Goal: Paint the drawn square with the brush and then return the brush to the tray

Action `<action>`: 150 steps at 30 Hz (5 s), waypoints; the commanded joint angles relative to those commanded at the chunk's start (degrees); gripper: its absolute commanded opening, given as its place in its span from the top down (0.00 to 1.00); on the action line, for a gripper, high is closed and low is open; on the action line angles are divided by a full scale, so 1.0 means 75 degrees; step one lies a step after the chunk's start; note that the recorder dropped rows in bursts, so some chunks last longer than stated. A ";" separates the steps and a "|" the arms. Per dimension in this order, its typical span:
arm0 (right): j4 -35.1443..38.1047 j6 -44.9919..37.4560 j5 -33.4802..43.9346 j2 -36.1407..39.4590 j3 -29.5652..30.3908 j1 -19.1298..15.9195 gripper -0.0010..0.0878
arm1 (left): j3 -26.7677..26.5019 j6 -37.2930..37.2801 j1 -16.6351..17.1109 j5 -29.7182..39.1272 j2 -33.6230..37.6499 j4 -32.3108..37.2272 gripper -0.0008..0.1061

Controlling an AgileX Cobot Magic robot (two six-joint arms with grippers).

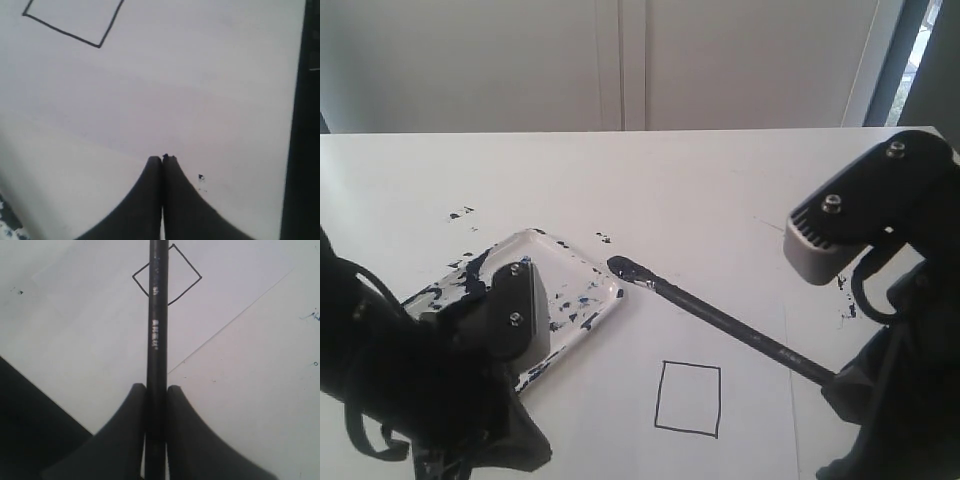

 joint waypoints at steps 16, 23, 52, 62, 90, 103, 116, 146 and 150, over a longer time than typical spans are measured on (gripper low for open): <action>-0.0347 0.0053 0.0570 0.0000 0.0000 0.0000 0.99 | 0.0000 0.0901 -0.0395 -0.1127 0.0828 -0.1035 0.51; -0.0176 0.0022 0.0570 0.0000 0.0000 0.0000 0.99 | 0.0000 0.2330 -0.0395 -0.1124 0.1089 -0.1816 0.52; -0.0229 0.1049 0.0570 0.0000 0.0718 0.0000 0.99 | -0.0701 0.4080 -0.0395 -0.1836 0.2798 -0.3639 0.52; -0.0195 0.0884 0.0570 0.0000 0.0718 0.0000 0.99 | -0.0701 0.4970 -0.0395 -0.1728 0.3053 -0.3148 0.52; 0.1008 0.0138 0.0570 -0.0065 0.0718 0.0016 0.99 | -0.0686 0.2838 0.0140 -0.0808 0.3006 0.1239 0.52; 0.1136 -0.0170 0.0570 -0.0627 0.1498 0.0016 0.99 | -0.0686 0.2870 0.0297 -0.1067 0.2693 0.1270 0.52; 0.0628 -0.0652 0.0026 -0.0576 0.1871 0.0016 0.99 | -0.0686 0.3714 0.0297 -0.1066 0.2693 0.1238 0.52; 0.0783 -0.1038 -0.0066 -0.0576 0.1955 0.0016 0.99 | -0.0686 0.6495 0.0297 -0.1241 0.2693 0.1238 0.52; 0.0780 -0.1038 -0.0068 -0.0576 0.1955 0.0016 0.99 | -0.0686 0.6495 0.0297 -0.1065 0.2693 0.1238 0.52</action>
